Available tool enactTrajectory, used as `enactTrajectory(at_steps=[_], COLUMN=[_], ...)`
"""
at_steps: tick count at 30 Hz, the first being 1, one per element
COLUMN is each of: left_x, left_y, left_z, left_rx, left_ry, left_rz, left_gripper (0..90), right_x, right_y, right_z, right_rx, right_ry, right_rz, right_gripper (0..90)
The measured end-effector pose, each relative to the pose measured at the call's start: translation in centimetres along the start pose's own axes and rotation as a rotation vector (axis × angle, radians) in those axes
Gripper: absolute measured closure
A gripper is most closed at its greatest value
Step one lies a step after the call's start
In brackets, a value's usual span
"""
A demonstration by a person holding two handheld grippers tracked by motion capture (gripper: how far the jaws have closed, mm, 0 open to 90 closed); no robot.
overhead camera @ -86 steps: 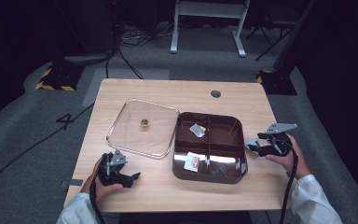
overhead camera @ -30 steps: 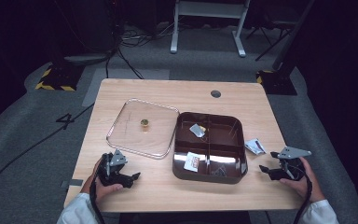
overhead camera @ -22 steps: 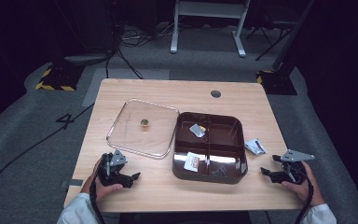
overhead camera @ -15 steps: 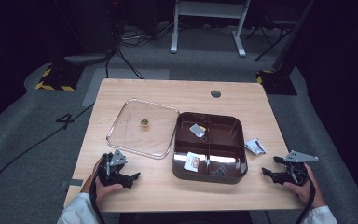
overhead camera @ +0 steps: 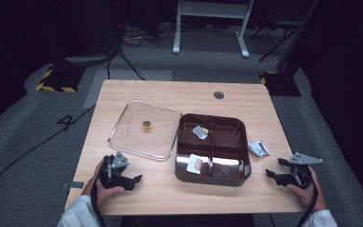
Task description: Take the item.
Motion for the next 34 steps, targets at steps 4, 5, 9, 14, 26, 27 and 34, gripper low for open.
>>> enactTrajectory(at_steps=[4,5,9,14,26,27,34], left_x=[0.0,0.0,-0.06,-0.06,-0.09,-0.09,-0.18], left_y=[0.02,0.02,-0.05,-0.04,-0.06,-0.06,-0.11], left_z=[-0.01,-0.01,-0.06,-0.07,-0.1,-0.1,-0.22], left_rx=[0.002,0.002,0.003,0.002,0.002,0.002,0.004], left_ry=[0.001,0.001,-0.002,-0.002,-0.003,-0.003,-0.003], left_rz=[0.004,0.004,-0.001,0.0,0.001,0.001,0.001], left_gripper=[9.7,9.7,9.2,9.0,8.7,8.6,7.7], right_x=[-0.01,-0.01,-0.01,-0.01,-0.01,-0.01,0.0], right_y=[0.04,0.04,0.04,0.05,0.05,0.05,0.04], right_z=[0.0,0.0,0.0,0.0,0.0,0.0,0.01], right_rx=[0.008,0.008,0.008,0.008,0.008,0.008,0.007], right_ry=[-0.001,-0.001,0.0,0.0,0.0,0.0,0.001], right_rz=[-0.008,-0.008,-0.008,-0.008,-0.008,-0.008,-0.006], right_gripper=[19.4,19.4,19.4,19.4,19.5,19.5,19.9])
Point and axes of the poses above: each handheld gripper's, and its own axes: z roughly backward along the jaws, x roughly out of its underside, y roughly to its right, the point moved 4 cm from there along -z, roughly forward along the jaws
